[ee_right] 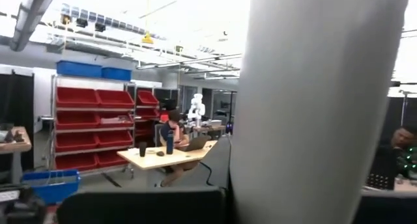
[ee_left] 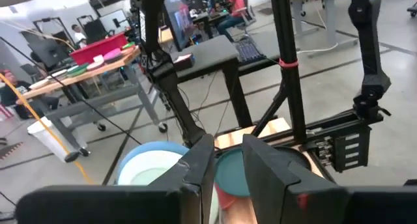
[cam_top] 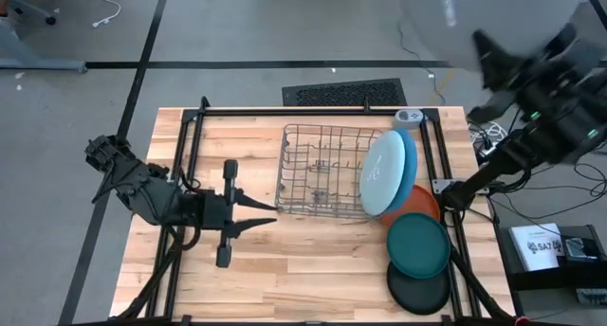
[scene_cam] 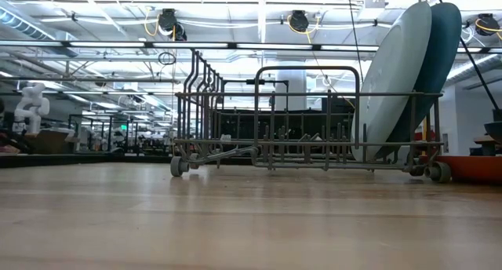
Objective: Sort dishes
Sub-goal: Put the gray plate into the dish rack
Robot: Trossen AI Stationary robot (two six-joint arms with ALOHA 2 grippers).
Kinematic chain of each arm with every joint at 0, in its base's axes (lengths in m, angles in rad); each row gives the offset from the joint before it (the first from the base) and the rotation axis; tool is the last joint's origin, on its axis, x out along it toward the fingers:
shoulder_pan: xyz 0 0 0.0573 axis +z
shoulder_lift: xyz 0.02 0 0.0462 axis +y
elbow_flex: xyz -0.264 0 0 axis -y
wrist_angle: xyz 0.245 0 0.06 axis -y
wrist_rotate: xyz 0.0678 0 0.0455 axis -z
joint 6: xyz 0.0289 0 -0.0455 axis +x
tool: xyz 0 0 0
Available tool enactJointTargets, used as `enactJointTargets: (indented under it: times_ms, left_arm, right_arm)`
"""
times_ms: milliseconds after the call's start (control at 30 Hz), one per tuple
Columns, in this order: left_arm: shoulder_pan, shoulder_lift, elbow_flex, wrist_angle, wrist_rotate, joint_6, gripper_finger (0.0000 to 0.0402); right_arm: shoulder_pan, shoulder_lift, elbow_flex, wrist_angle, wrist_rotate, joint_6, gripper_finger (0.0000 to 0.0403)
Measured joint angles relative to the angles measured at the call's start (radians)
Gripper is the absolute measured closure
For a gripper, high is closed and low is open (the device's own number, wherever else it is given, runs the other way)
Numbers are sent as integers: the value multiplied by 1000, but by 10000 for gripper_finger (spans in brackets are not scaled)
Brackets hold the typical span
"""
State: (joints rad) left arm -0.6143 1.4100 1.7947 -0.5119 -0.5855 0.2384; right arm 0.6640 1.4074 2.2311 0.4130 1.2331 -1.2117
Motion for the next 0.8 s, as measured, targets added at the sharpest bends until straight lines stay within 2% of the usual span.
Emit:
enactJointTargets:
  times_ms: [100, 200, 300, 533, 633, 733, 800]
  left_arm:
    - [8, -1, 0, -1, -7, 12, 320]
    - [17, 0, 0, -3, -7, 34, 320]
    - [31, 0, 0, -3, -8, 65, 320]
    - [99, -5, 0, 3, -25, 118, 320]
    - [155, -7, 0, 5, -25, 122, 320]
    - [218, -7, 0, 11, -25, 142, 320]
    - [267, -7, 0, 30, -19, 144, 320]
  right_arm:
    - [5, -60, 0, -113, 0, 18, 397]
    - [22, -117, 0, -307, -16, 75, 397]
    - [40, -170, 0, -504, -104, 152, 397]
    - [83, -272, 53, -804, -283, 286, 397]
    - [105, -277, 120, -892, -293, 295, 397]
    - [140, -291, 122, -919, -286, 290, 397]
    - [177, -289, 123, -917, -221, 302, 397]
